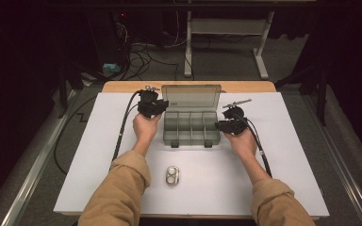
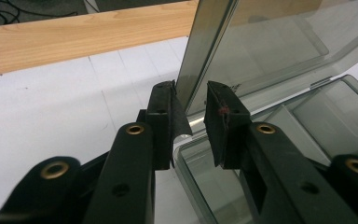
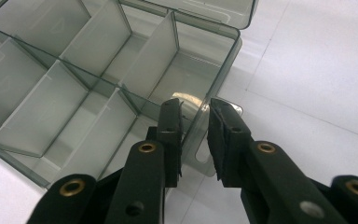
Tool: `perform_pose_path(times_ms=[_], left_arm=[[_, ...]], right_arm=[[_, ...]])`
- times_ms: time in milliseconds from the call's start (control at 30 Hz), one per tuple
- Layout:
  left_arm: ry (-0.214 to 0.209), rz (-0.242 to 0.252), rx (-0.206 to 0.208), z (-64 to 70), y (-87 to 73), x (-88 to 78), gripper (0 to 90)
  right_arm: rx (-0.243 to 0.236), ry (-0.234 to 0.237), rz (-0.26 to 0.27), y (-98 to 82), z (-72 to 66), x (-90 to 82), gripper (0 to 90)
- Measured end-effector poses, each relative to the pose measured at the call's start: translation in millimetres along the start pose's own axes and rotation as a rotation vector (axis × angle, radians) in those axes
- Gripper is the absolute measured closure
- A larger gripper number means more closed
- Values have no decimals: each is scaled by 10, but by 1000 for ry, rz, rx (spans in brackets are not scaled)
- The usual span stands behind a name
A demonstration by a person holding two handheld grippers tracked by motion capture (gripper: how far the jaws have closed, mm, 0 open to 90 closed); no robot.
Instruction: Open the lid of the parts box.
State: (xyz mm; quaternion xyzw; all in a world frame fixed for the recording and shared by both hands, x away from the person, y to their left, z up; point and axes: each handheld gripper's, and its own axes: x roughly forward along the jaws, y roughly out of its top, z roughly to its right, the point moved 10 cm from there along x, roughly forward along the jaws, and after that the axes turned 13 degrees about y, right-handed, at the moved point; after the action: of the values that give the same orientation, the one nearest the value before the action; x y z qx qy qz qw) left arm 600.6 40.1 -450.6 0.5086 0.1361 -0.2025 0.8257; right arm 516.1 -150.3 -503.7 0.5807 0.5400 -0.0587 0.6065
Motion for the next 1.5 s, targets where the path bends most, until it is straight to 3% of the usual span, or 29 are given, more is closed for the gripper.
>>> perform_pose_path(times_ms=[700,1000,1167,1333,1500], left_arm=[[73,-69,-9,-151,-206,265,752],[65,-78,-5,-163,-194,231,706],[50,-91,21,-148,-206,169,695],[50,-133,74,-158,-348,159,686],[44,-141,63,-161,-366,168,694]], right_arm=[[4,-8,-13,3,-7,2,755],[31,-2,-20,-3,-8,-2,758],[41,2,-17,-4,-5,-3,759],[51,0,-16,-8,-8,-6,760],[50,-4,-20,-9,-11,-7,761]])
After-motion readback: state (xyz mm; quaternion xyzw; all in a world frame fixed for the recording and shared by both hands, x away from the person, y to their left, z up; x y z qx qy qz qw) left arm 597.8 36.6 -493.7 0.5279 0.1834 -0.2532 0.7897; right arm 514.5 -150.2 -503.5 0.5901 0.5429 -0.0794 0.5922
